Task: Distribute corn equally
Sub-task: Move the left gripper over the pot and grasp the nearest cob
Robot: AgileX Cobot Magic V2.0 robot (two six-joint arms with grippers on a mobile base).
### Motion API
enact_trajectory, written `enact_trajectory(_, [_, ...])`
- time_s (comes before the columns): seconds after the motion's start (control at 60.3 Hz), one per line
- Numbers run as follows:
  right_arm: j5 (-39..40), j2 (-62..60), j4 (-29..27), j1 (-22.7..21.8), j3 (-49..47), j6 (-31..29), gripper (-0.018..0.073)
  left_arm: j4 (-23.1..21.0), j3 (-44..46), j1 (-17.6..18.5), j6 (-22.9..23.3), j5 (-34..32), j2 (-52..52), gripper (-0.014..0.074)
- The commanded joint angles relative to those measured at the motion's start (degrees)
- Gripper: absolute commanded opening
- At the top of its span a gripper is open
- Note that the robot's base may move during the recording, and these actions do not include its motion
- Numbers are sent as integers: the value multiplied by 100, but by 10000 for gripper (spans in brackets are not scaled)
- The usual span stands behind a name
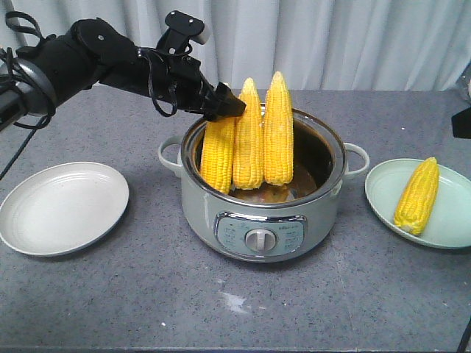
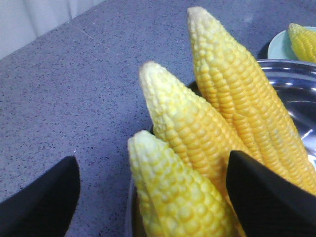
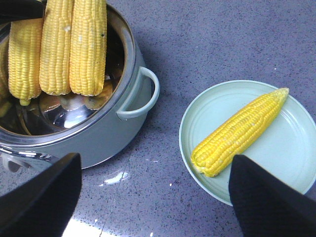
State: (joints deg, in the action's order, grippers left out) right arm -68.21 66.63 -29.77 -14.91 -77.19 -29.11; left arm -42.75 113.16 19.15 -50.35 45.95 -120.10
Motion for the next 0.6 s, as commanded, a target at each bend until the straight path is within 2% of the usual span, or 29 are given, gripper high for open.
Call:
enact_trajectory(0.0, [227, -95, -186, -40, -118, -47, 580, -259, 193, 24, 63, -137, 357, 527])
enact_trajectory(0.149, [227, -95, -186, -40, -118, -47, 580, -210, 193, 24, 63, -98, 357, 424])
enact_trajectory(0.431, [227, -95, -186, -40, -118, -47, 580, -215, 193, 24, 63, 5, 357, 174])
enact_trajectory(0.58, [227, -95, -186, -40, -118, -47, 580, -240, 193, 24, 63, 95, 423, 99])
